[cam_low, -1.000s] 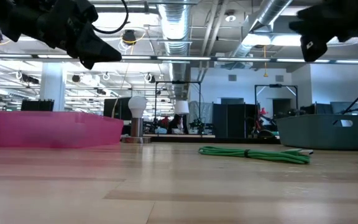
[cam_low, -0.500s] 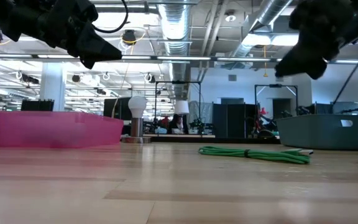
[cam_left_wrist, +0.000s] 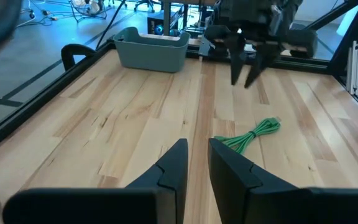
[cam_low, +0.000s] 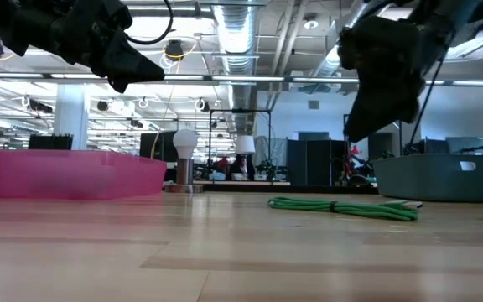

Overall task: Pick & Place USB Port
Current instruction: Put the green charger cable into the blue bin

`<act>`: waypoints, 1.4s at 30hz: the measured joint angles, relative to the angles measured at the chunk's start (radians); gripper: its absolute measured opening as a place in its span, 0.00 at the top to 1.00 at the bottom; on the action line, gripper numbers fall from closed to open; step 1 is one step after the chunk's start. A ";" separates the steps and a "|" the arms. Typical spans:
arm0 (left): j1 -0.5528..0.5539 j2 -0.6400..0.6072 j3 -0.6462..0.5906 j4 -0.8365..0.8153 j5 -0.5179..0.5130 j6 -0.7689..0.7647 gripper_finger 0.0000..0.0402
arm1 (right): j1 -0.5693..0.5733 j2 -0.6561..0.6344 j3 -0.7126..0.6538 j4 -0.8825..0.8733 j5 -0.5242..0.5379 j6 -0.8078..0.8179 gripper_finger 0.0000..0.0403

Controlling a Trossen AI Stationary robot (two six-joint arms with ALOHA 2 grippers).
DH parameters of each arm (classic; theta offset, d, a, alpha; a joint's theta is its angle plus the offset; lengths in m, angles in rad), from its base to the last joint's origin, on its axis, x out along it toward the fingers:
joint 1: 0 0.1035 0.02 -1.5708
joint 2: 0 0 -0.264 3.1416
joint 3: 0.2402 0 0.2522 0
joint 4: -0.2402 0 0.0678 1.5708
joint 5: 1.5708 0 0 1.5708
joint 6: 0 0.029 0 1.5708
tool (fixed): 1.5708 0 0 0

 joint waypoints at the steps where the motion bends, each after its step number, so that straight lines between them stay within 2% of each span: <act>1: 0.000 0.000 0.000 0.000 0.000 0.000 0.85 | -0.002 0.028 0.019 0.000 -0.017 -0.029 0.73; 5: 0.000 0.000 0.000 0.000 0.000 0.000 0.85 | -0.004 0.131 0.077 0.039 -0.080 -0.123 0.74; 13: 0.000 0.000 0.000 0.000 0.000 0.000 0.85 | -0.003 0.312 0.136 0.235 -0.100 -0.119 0.74; 16: 0.000 0.000 0.000 0.000 0.000 0.000 0.85 | -0.017 0.370 0.161 0.224 -0.247 -0.094 0.74; 18: 0.000 0.000 0.000 0.000 0.000 0.000 0.85 | -0.025 0.402 0.171 0.186 -0.307 -0.086 0.74; 23: 0.000 0.001 -0.001 -0.001 0.000 0.000 0.85 | -0.042 0.449 0.190 0.146 -0.312 -0.014 0.74; 32: 0.000 0.002 -0.001 0.000 0.000 0.000 0.85 | -0.073 0.430 0.187 0.128 -0.303 -0.010 0.74; 42: 0.000 0.002 -0.001 0.000 0.000 0.000 0.85 | -0.125 0.288 0.188 0.008 -0.299 -0.020 0.74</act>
